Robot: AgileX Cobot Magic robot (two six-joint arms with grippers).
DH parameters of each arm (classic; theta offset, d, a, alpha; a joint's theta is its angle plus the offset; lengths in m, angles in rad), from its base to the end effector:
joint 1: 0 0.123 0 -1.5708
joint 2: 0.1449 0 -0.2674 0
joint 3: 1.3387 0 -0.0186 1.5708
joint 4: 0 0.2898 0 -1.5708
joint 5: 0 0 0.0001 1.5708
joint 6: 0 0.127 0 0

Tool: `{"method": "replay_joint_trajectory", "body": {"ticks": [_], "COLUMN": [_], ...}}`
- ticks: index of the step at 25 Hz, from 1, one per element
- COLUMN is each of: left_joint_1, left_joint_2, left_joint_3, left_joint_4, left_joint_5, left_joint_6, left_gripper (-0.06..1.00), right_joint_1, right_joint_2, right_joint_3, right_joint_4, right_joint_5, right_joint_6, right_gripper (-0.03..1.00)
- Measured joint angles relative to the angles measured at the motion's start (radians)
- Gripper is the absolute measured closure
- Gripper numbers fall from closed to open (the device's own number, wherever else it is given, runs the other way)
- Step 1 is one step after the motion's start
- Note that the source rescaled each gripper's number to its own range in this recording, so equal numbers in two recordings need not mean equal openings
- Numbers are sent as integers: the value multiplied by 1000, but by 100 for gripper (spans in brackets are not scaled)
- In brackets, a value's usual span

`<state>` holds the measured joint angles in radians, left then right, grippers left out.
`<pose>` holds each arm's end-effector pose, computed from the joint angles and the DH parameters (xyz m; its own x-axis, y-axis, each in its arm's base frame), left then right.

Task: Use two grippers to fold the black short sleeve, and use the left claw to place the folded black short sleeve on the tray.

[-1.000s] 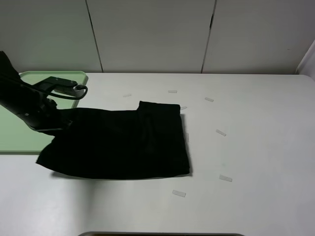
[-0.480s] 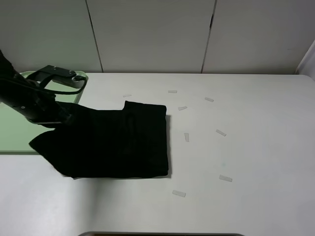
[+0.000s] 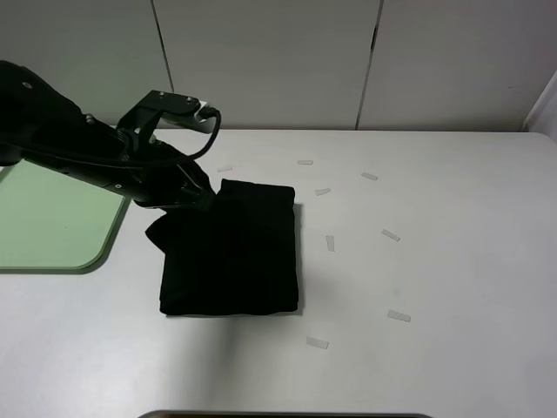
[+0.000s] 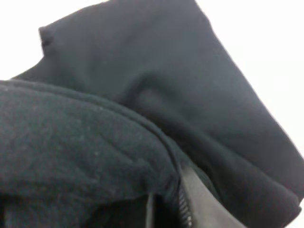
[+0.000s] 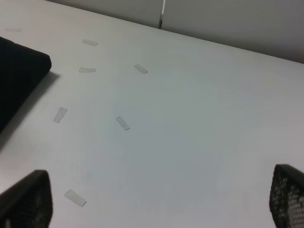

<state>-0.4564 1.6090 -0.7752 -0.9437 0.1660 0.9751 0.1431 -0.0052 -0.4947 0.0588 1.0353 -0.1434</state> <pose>0.3134 -0.1729 0.1086 -0.6511 0.3616 -0.6674 0.5416 0.8373 -0.0748 0.0787 0.0178 0.2813 -0.4043 -0.1724 -0.8982 -0.2348 0.9687 -0.0803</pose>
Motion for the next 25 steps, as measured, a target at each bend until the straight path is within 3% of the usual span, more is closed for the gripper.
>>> {"method": "replay_joint_trajectory", "body": {"ticks": [5, 25], "left_joint_1": [-57, -67], "left_joint_2": [4, -71], "left_joint_3": [0, -32], "left_joint_4": [-100, -114], "left_joint_5": [-30, -8], "left_joint_6": [67, 77], "left_gripper": [90, 90], "right_joint_1": [0, 0], "right_joint_2": [0, 0], "right_joint_3": [0, 0], "right_joint_4": [0, 0], "right_joint_5": [0, 0], "right_joint_6": [0, 0], "right_gripper": [-3, -3]}}
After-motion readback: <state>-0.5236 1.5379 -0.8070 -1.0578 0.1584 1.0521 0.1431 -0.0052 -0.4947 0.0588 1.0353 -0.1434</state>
